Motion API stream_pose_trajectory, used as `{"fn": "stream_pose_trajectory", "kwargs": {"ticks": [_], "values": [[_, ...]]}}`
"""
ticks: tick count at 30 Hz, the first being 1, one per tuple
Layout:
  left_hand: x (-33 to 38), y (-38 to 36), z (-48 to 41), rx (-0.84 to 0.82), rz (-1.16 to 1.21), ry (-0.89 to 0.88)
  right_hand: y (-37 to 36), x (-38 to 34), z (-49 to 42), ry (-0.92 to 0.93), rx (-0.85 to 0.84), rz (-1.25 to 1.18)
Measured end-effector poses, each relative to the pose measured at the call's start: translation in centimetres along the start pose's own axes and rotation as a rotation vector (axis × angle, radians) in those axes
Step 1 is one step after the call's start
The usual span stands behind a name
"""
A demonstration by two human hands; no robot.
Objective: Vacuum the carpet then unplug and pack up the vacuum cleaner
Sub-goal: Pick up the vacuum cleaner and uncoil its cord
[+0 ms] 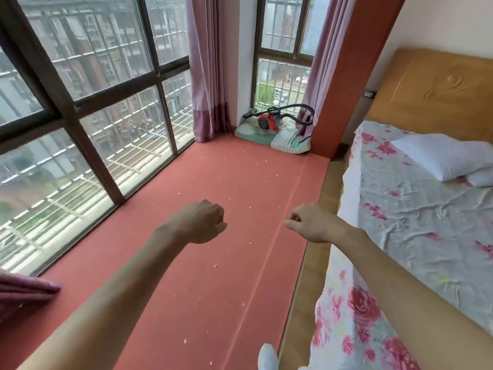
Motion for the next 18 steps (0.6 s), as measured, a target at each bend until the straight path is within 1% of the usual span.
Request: {"fn": "stream_pose_trajectory", "kwargs": {"ticks": [8,13,18], "values": [[-3.1,2.2,-11.8,-0.020,-0.029,-0.052,2.2,0.9,-11.4,-0.027,0.006,-0.080],[-5.8,5.1,-19.8,-0.026,-0.030,-0.022,5.6,1.3,-20.6,-0.022,-0.027,-0.098],[-8.5,8.1,-27.1,0.013,-0.041,-0.017,9.0,1.3,-28.8,-0.005,-0.026,-0.081]]}}
Point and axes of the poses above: each hand's wrist, its own z-axis away from the middle knuckle, its own y-axis out of the back of the hand, x = y × z, the point moved 1 cm from there along -z, towards the middle knuckle, and after that the axes turned 5 degrees about -y, right-handed, at the moved point
